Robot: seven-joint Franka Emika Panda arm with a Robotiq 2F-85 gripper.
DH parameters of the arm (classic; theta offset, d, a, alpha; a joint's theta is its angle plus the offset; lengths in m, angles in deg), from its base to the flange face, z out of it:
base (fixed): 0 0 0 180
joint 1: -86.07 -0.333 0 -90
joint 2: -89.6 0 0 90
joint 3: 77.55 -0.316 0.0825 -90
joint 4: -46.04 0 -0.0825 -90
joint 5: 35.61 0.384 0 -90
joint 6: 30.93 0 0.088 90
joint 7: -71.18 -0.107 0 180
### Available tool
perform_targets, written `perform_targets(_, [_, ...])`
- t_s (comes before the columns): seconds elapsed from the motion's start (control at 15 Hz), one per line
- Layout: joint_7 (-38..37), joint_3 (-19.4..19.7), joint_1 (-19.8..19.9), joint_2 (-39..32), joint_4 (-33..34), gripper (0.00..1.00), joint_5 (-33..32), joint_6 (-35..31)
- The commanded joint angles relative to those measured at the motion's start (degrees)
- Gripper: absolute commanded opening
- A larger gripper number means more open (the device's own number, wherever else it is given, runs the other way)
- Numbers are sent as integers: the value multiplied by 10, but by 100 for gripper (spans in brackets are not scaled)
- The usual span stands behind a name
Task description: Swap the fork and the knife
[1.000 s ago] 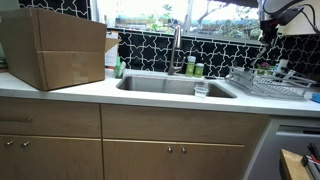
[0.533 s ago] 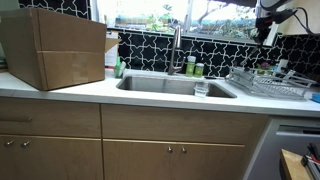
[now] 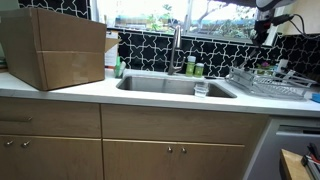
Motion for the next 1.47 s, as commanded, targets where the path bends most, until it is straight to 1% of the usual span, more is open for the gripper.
perform_targets(0.0, [42, 6, 24, -46, 61, 1, 47, 43])
perform_targets(0.27, [67, 5, 53, -91, 118, 1, 82, 79])
perform_targets(0.6, [92, -6, 85, -146, 174, 1, 117, 107])
perform_targets(0.67, [95, -9, 89, -156, 184, 4, 121, 112])
perform_targets(0.8, [94, -15, 97, -171, 201, 19, 121, 120])
perform_targets(0.87, [94, -18, 102, -178, 211, 32, 121, 126])
perform_targets(0.93, [95, -21, 106, -183, 217, 40, 121, 127])
perform_targets(1.2, [94, -33, 121, -194, 240, 71, 119, 134])
perform_targets(1.33, [93, -38, 126, -198, 250, 85, 118, 138])
perform_targets(1.4, [92, -27, 117, -194, 244, 93, 121, 124])
